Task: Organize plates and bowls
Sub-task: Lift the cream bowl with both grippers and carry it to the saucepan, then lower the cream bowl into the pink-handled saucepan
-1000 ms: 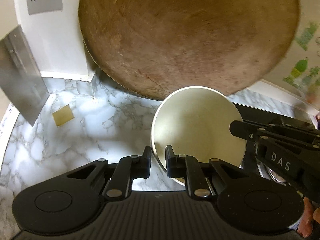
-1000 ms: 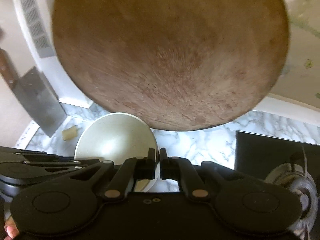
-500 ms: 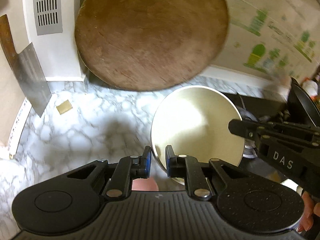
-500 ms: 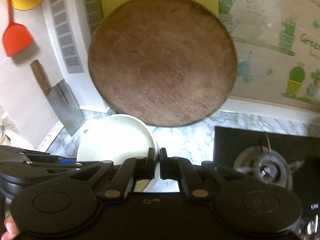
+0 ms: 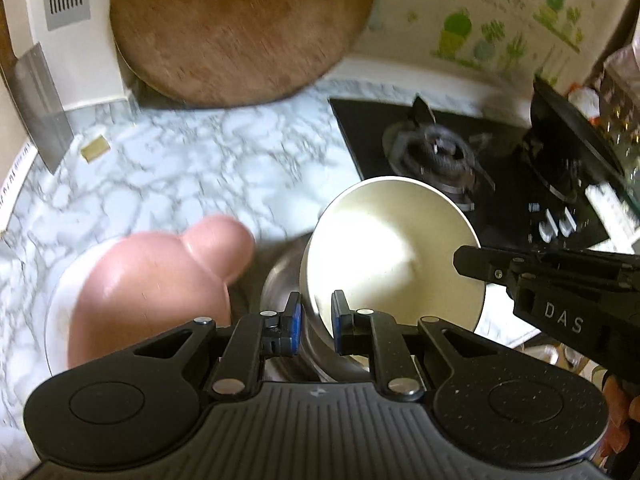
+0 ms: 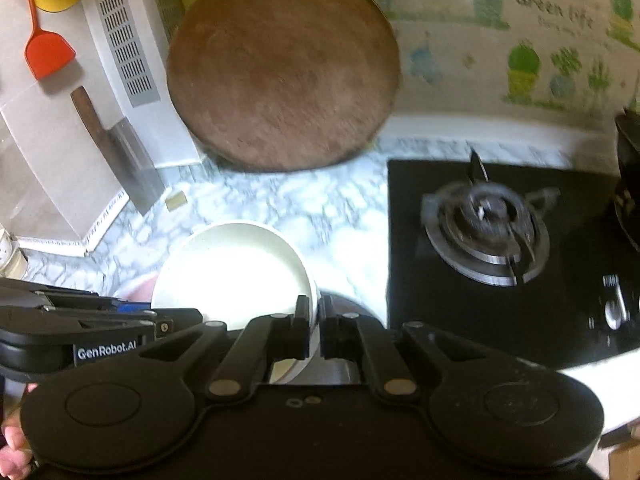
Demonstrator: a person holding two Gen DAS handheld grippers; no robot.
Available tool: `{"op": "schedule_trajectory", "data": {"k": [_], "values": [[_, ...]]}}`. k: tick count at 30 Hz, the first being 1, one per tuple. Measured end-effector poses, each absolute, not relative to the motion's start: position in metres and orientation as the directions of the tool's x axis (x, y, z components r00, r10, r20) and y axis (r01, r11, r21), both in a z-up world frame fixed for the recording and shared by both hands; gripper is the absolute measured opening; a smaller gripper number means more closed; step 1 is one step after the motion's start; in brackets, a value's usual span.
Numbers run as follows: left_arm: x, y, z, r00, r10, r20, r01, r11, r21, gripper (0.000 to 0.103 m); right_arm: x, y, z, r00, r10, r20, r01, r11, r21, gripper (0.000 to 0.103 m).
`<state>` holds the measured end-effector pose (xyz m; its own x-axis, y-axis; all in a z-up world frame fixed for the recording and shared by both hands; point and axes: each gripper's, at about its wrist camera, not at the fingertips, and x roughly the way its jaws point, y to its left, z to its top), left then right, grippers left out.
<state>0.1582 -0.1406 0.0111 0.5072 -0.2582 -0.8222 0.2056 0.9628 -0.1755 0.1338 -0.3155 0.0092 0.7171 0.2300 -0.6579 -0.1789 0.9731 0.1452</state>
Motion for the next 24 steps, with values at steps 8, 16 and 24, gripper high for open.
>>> {"op": "schedule_trajectory", "data": {"k": [8,16,24], "values": [[0.152,-0.154,-0.010,0.477,-0.239,-0.846,0.220,0.964,-0.148,0.014,0.121,-0.325,-0.024,0.687,0.216,-0.694,-0.143,0.976,0.162,0.005],[0.158,-0.160,-0.027,0.464,-0.224,-0.857,0.222,0.966,-0.133,0.014,0.127,-0.328,-0.040,0.672,0.206,-0.712,-0.129,0.979,0.161,0.005],[0.163,-0.157,-0.033,0.467,-0.233,-0.853,0.223,0.965,-0.142,0.014,0.134,-0.327,-0.049,0.657,0.198,-0.728,-0.121,0.980,0.157,0.005]]}}
